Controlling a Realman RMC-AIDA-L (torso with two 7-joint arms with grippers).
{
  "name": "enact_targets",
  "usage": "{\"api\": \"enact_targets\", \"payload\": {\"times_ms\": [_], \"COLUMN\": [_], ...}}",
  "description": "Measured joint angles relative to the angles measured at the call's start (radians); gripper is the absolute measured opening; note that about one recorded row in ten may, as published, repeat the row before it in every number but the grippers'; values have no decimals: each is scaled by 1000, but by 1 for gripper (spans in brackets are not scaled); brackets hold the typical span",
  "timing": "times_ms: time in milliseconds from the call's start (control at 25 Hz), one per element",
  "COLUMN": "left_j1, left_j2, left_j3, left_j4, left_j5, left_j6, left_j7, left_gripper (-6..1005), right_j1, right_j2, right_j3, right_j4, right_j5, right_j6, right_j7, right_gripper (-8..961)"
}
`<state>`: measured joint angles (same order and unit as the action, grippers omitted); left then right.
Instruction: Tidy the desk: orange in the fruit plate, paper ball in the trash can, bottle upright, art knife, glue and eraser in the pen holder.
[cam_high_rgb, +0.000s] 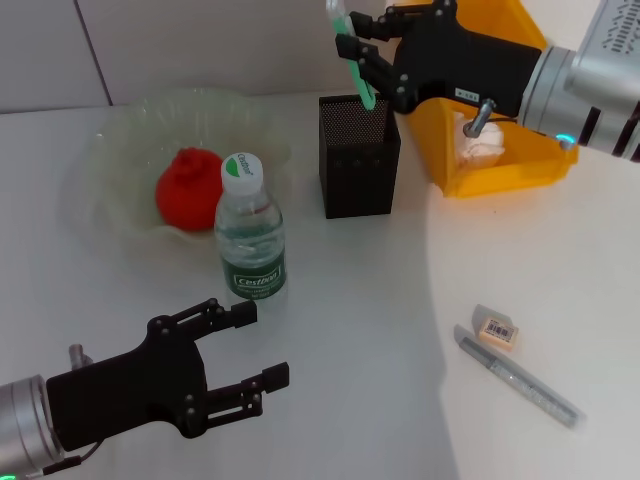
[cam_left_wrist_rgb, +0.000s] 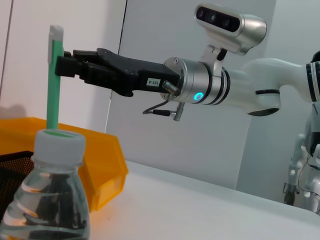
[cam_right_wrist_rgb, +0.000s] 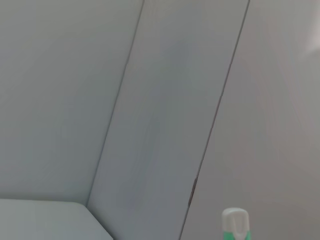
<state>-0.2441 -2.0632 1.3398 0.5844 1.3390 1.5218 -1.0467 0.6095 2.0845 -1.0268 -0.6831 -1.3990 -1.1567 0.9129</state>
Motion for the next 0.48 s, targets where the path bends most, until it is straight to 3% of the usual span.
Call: {"api": "enact_targets", "payload": {"times_ms": [480], "left_j1": [0], "left_j2": [-2], "left_j3": [2], "left_j4": [-1], "left_j5": [2], "left_j6": [5], "left_j7": [-5], "left_gripper": [786], "right_j1": [23], "right_j2": [-2], "right_j3": [8], "right_j4": [135], "right_j5": [109], "right_j6": [15], "right_j7": [-135], "right_gripper": [274]}}
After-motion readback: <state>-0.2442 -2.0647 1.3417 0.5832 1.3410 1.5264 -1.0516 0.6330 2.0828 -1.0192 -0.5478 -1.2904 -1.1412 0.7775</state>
